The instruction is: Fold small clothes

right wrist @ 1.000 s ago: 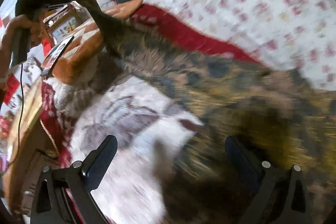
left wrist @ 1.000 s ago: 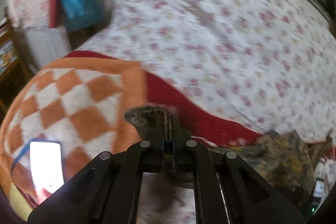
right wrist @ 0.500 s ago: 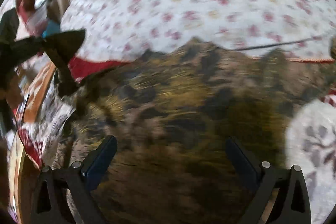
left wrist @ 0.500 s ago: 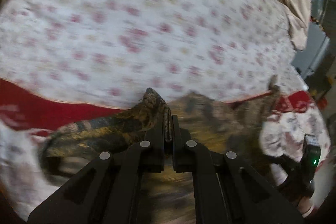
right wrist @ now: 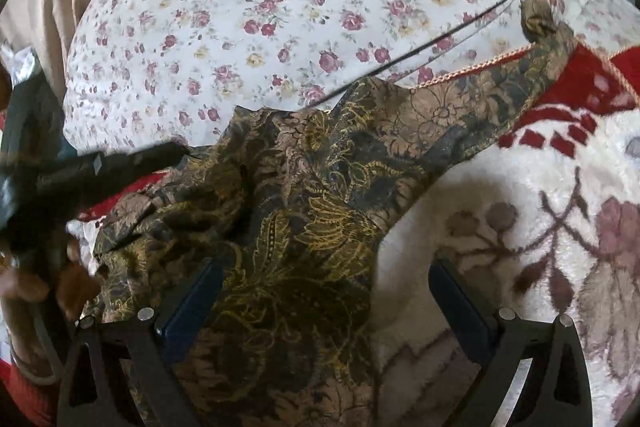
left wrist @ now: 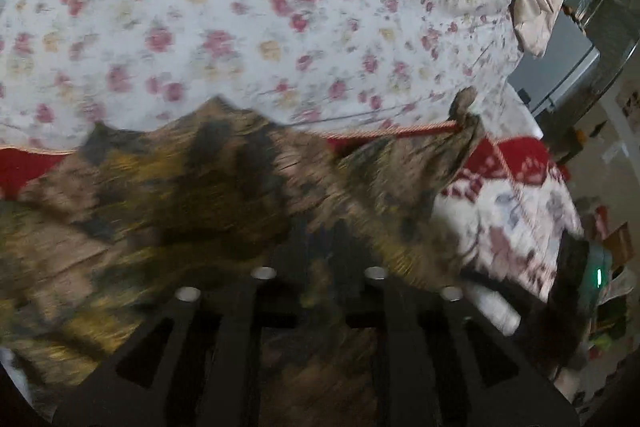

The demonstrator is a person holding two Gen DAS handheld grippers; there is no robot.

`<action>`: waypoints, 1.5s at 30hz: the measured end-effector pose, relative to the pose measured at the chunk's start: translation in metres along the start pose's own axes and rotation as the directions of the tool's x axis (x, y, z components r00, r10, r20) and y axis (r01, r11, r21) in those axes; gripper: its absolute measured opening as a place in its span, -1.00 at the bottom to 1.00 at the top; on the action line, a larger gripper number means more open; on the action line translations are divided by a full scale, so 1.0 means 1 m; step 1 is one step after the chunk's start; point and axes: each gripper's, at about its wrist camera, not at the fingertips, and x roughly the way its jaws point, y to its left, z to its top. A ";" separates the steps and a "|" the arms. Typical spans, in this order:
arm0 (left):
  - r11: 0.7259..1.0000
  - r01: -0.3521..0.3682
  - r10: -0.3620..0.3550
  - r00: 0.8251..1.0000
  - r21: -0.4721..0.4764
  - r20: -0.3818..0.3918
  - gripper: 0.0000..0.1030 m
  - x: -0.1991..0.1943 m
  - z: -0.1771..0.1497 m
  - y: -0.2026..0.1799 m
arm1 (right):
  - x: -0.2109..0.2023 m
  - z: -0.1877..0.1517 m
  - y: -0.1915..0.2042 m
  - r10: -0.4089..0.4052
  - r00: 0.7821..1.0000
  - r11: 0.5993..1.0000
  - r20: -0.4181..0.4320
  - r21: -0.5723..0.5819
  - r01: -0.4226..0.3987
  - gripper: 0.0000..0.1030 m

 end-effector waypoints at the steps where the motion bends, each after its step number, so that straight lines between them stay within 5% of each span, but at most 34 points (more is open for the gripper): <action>1: 1.000 0.001 -0.001 1.000 -0.004 0.015 -0.28 -0.015 -0.004 0.011 | 0.002 0.003 0.004 0.011 1.000 1.000 -0.001 0.001 -0.011 0.99; 3: 0.999 -0.012 0.014 0.998 -0.031 0.058 0.21 -0.044 -0.014 0.036 | 0.006 0.007 0.012 0.035 0.999 0.999 0.003 -0.004 -0.035 0.99; 4: 0.998 -0.034 0.039 0.995 -0.055 0.087 0.25 -0.061 -0.019 0.053 | 0.008 0.010 0.019 0.049 0.999 0.999 0.008 -0.012 -0.049 0.99; 9: 0.968 -0.196 0.219 0.966 -0.157 0.141 0.26 -0.107 -0.043 0.127 | 0.032 0.025 0.056 0.089 0.996 0.992 -0.019 -0.091 -0.090 0.99; 19: 0.928 -0.343 0.341 0.939 -0.145 -0.036 0.26 -0.076 -0.077 0.181 | 0.146 0.068 0.101 0.043 0.979 0.966 -0.198 -0.241 -0.091 0.92; 23: 0.929 -0.338 0.335 0.941 -0.153 -0.044 0.26 -0.071 -0.079 0.186 | 0.165 0.057 0.115 0.025 0.972 0.917 -0.233 -0.383 -0.115 0.32; 25: 0.930 -0.327 0.324 0.945 -0.166 -0.043 0.26 -0.073 -0.078 0.189 | 0.157 0.063 0.120 0.031 0.976 0.902 -0.218 -0.414 -0.121 -0.47; 27: 0.931 -0.318 0.316 0.948 -0.178 -0.041 0.26 -0.076 -0.076 0.191 | 0.138 0.079 0.121 0.069 0.987 0.896 -0.146 -0.427 -0.126 -0.79; 32: 0.929 -0.307 0.306 0.951 -0.205 -0.040 0.26 -0.076 -0.076 0.195 | 0.088 0.108 0.123 0.140 0.989 0.885 0.046 -0.454 -0.104 -0.81; 35: 0.929 -0.309 0.308 0.951 -0.203 -0.038 0.26 -0.076 -0.076 0.196 | 0.091 0.103 0.116 0.176 0.984 0.895 -0.038 -0.411 -0.176 -0.76; 36: 0.929 -0.309 0.308 0.951 -0.205 -0.038 0.26 -0.075 -0.076 0.196 | 0.099 0.099 0.116 0.170 0.982 0.898 -0.081 -0.397 -0.188 -0.44; 37: 0.928 -0.309 0.307 0.951 -0.208 -0.039 0.26 -0.075 -0.076 0.196 | 0.109 0.091 0.113 0.142 0.981 0.902 -0.129 -0.391 -0.182 0.30; 39: 0.927 -0.308 0.307 0.951 -0.213 -0.039 0.26 -0.074 -0.075 0.196 | 0.120 0.076 0.111 0.086 0.986 0.893 -0.141 -0.429 -0.139 0.69; 41: 0.927 -0.309 0.308 0.951 -0.214 -0.039 0.26 -0.074 -0.075 0.195 | 0.132 0.064 0.112 0.038 0.988 0.874 -0.151 -0.474 -0.106 0.59; 43: 0.926 -0.309 0.307 0.951 -0.216 -0.042 0.26 -0.073 -0.075 0.196 | 0.144 0.060 0.109 0.080 0.979 0.882 -0.188 -0.445 -0.157 -0.07; 45: 0.925 -0.309 0.307 0.951 -0.221 -0.044 0.26 -0.072 -0.075 0.196 | 0.155 0.058 0.111 0.073 0.976 0.882 -0.207 -0.443 -0.160 -0.30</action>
